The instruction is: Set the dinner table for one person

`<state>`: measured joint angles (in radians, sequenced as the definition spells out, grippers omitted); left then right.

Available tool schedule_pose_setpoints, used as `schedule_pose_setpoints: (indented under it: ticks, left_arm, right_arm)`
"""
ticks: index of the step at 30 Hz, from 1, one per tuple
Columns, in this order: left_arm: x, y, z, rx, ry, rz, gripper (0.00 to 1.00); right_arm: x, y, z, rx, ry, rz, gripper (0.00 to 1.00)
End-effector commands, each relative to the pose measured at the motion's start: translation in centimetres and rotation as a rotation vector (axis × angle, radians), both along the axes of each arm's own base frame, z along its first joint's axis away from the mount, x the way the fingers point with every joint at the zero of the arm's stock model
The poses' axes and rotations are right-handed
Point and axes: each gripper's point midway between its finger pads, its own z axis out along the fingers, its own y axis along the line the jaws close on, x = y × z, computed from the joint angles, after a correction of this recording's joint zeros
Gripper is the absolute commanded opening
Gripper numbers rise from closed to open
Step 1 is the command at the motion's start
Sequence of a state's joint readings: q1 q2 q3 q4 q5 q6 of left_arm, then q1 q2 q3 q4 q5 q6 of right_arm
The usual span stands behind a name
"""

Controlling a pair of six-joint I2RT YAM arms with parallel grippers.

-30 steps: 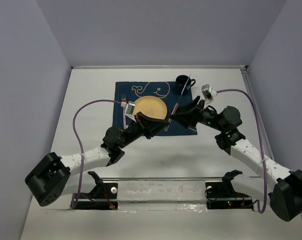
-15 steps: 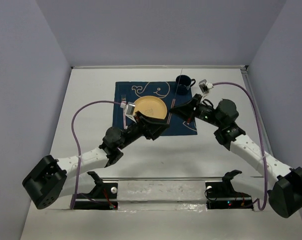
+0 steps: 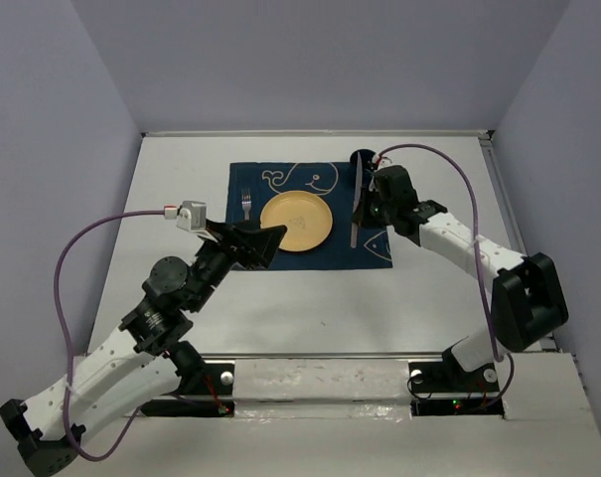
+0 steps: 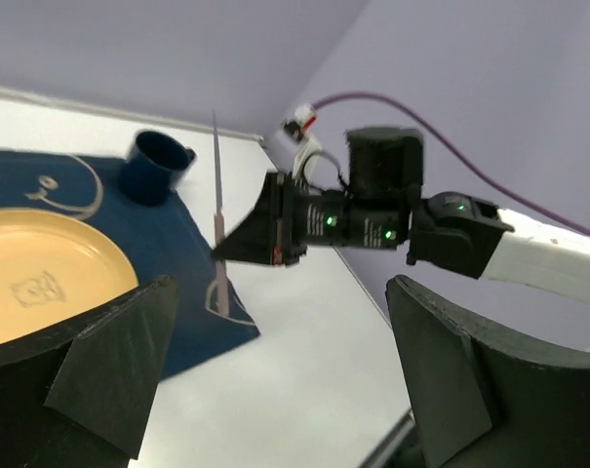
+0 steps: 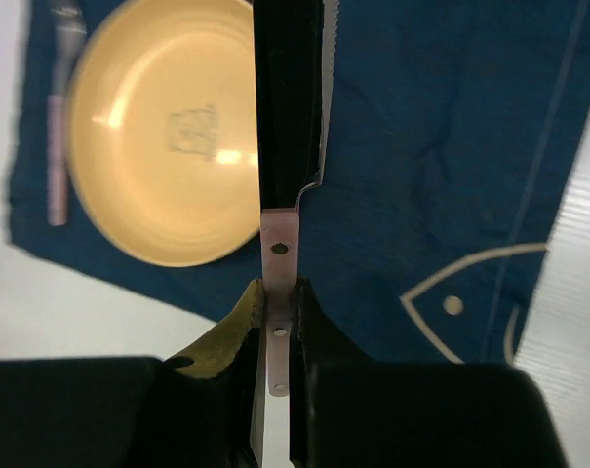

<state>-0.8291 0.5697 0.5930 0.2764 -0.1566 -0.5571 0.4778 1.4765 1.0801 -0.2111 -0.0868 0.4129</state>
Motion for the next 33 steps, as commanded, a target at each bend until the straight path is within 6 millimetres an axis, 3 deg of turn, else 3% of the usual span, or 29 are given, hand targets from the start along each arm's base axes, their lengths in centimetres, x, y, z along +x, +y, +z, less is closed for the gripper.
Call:
schedule_pose_setpoints:
  ticks: [1, 2, 4, 9, 20, 29, 33]
  left_arm:
    - [-0.2, 2.9, 1.4, 0.232, -0.060, 0.087, 0.99]
    - [-0.2, 3.1, 1.8, 0.268, -0.096, 0.091, 0.99]
    - [-0.2, 3.6, 1.7, 0.313, -0.090, 0.106, 0.99]
    - [0.1, 4.5, 1.2, 0.389, -0.119, 0.143, 0.99]
    - [0.3, 4.7, -0.7, 0.453, -0.136, 0.151, 0.99]
    - [0.2, 4.6, -1.1, 0.452, -0.137, 0.139, 0.99]
    - [0.1, 4.6, -1.0, 0.450, -0.142, 0.137, 0.99]
  right_arm:
    - [2.2, -3.2, -1.3, -0.198, 0.043, -0.135, 0.00]
    - [2.7, -2.9, -1.2, -0.198, 0.045, -0.134, 0.00]
    - [2.9, -2.8, -2.9, -0.226, 0.094, -0.130, 0.00]
    - [3.2, -2.4, -5.1, -0.260, 0.157, -0.105, 0.00]
    - [4.3, 0.0, -7.3, -0.269, 0.228, -0.047, 0.00]
    - [5.7, 0.8, -8.8, -0.294, 0.277, -0.043, 0.00]
    - [5.6, 0.8, -10.4, -0.314, 0.316, -0.043, 0.00]
